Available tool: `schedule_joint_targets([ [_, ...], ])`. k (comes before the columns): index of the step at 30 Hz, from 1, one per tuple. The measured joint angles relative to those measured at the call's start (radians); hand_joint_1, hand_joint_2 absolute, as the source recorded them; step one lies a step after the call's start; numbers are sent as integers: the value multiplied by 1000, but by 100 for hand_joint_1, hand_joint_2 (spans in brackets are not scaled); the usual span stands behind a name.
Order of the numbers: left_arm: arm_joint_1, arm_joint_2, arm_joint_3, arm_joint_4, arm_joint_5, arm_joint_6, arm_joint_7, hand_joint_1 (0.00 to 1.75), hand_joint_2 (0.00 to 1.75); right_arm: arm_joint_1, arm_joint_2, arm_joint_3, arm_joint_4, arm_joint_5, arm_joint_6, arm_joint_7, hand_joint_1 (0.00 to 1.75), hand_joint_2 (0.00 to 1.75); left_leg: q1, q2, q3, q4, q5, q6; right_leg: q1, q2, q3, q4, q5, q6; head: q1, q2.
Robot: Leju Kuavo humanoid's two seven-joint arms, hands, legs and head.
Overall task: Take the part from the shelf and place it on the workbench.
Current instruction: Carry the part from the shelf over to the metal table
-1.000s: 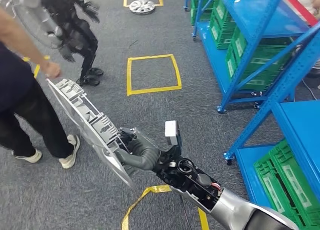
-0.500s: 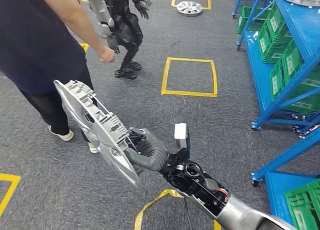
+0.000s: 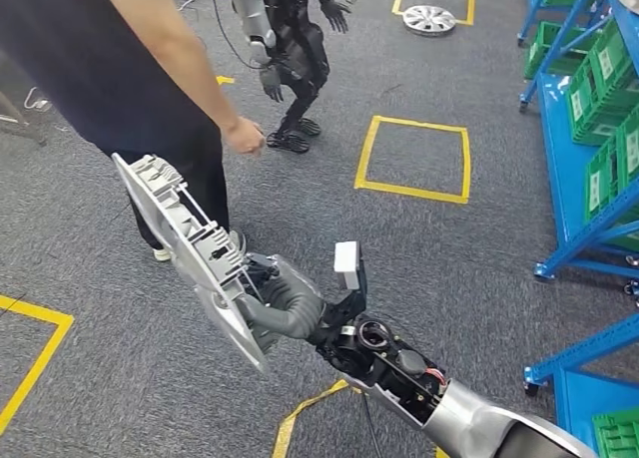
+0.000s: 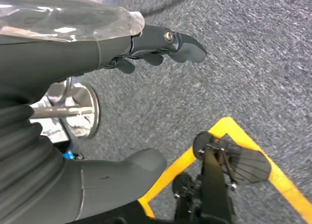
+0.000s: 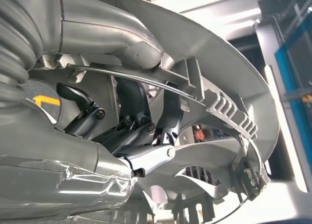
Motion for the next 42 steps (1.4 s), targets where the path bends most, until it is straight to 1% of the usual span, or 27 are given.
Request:
schedule_joint_targets([
  [1,-1,0,0,0,1,1,0,0,175,-2,0,1,0,-1,0,0,175,175,-3,-2,1,-7,-2,10,3,-9,2,1,-3,6,3,0],
  [3,1,0,0,0,5,3,0,0,175,-5,0,4,0,-2,0,0,175,175,-3,-27,0,-6,-2,28,0,-22,8,3,-11,17,10,0],
  [5,2,-1,0,0,10,6,0,0,175,-9,0,8,0,-4,1,1,175,175,0,-48,2,-10,0,41,-6,13,-4,46,-47,25,15,0],
  [7,1,-2,0,0,13,8,-1,0,175,-11,0,11,0,-9,1,0,175,175,0,-68,2,-11,1,50,-8,67,-60,174,-116,27,26,0],
  [8,0,-2,0,0,14,9,-1,0,175,-11,0,12,0,-12,0,0,175,175,-2,-81,2,-10,1,53,-7,80,-94,247,-145,27,31,0],
  [9,0,-2,0,0,14,10,-1,0,175,-11,0,13,1,-13,0,0,175,175,-3,-95,2,-10,1,54,-7,85,-120,297,-158,26,35,0],
  [10,0,-2,0,0,14,10,-1,0,175,-11,0,14,1,-14,0,1,175,175,-4,-110,3,-10,1,54,-7,88,-129,310,-149,24,37,0],
  [11,0,-2,0,0,14,11,-1,0,175,-12,0,15,1,-14,0,1,175,175,-5,-125,3,-10,1,54,-7,90,-120,283,-122,21,39,0],
  [12,1,-2,0,0,15,11,-1,0,175,-12,0,16,1,-14,0,1,175,175,-6,-141,5,-9,1,54,-7,99,-96,222,-81,17,40,0],
  [14,1,-4,0,0,16,11,-1,0,175,-15,0,18,1,-14,1,1,175,175,-6,-166,4,-8,1,51,-8,146,-45,91,-16,6,43,0],
  [16,1,-5,0,0,18,11,-1,0,175,-19,0,19,1,-14,1,1,175,175,-6,-185,-4,-5,4,44,-10,184,-22,31,0,1,42,0],
  [18,1,-4,0,0,21,11,-2,0,175,-22,0,20,1,-14,1,1,175,175,-2,-204,-13,-6,11,33,-7,176,-19,21,-1,0,40,0],
  [19,3,-4,0,0,23,12,-2,0,175,-23,0,21,1,-14,2,1,175,175,1,-207,-16,-7,13,27,-7,164,-17,17,1,-3,40,0],
  [21,5,-3,0,0,29,14,-2,0,175,-25,2,23,1,-14,2,2,175,175,-2,-164,-33,23,-8,17,-9,137,-10,7,6,-15,31,0],
  [23,2,-3,0,0,33,15,-2,0,175,-27,5,25,1,-14,2,2,175,175,-6,-100,-85,132,-64,10,-8,107,-6,2,8,-24,15,0],
  [25,-1,-3,0,0,34,15,-3,0,175,-28,6,26,2,-14,2,2,175,175,-4,-78,-149,261,-112,5,-5,76,-6,2,7,-27,5,0],
  [26,-1,-3,0,0,35,15,-3,0,175,-28,6,27,3,-14,2,2,175,175,-3,-75,-161,286,-114,3,-4,62,-6,2,6,-27,4,0],
  [27,0,-3,0,0,36,15,-3,0,175,-28,6,28,4,-14,2,3,175,175,-1,-72,-152,271,-98,2,-4,48,-6,2,4,-26,2,0],
  [28,1,-2,0,0,37,15,-4,0,175,-28,7,29,5,-13,2,4,175,175,1,-66,-123,219,-69,1,-5,36,-5,3,2,-25,0,0],
  [30,0,-1,0,0,38,16,-6,0,175,-30,9,30,6,-13,2,5,175,175,-1,-27,-44,77,-16,4,-1,16,-3,7,-4,-16,-4,0],
  [32,-2,-1,0,0,38,16,-7,0,175,-32,11,33,5,-11,2,6,175,175,-7,-6,-6,3,1,17,5,-1,1,9,-11,-5,0,0],
  [34,-1,0,0,0,38,16,-10,0,175,-34,13,36,5,-10,1,7,175,175,-10,-26,-6,-3,0,32,6,-17,6,7,-15,3,8,0],
  [36,1,0,0,0,38,16,-14,0,175,-36,15,40,3,-6,0,9,175,175,-8,-45,-4,-6,1,45,1,8,2,31,-38,13,12,0],
  [38,0,0,0,0,38,16,-17,0,175,-36,16,42,0,0,0,10,175,175,-7,-64,-3,-9,3,56,-2,62,-45,138,-100,17,21,0],
  [40,-1,0,0,0,38,16,-18,0,175,-35,16,43,-1,1,-1,10,175,175,-9,-86,-3,-9,3,61,-1,85,-115,282,-159,17,31,0],
  [41,-1,0,0,0,38,16,-19,0,175,-35,15,43,-1,1,-2,11,175,175,-10,-100,-2,-8,3,62,-1,88,-136,319,-163,16,34,0],
  [42,0,0,0,0,38,16,-19,0,175,-34,16,43,-1,1,-2,12,175,175,-11,-114,-1,-8,3,62,0,89,-137,314,-146,14,35,0],
])
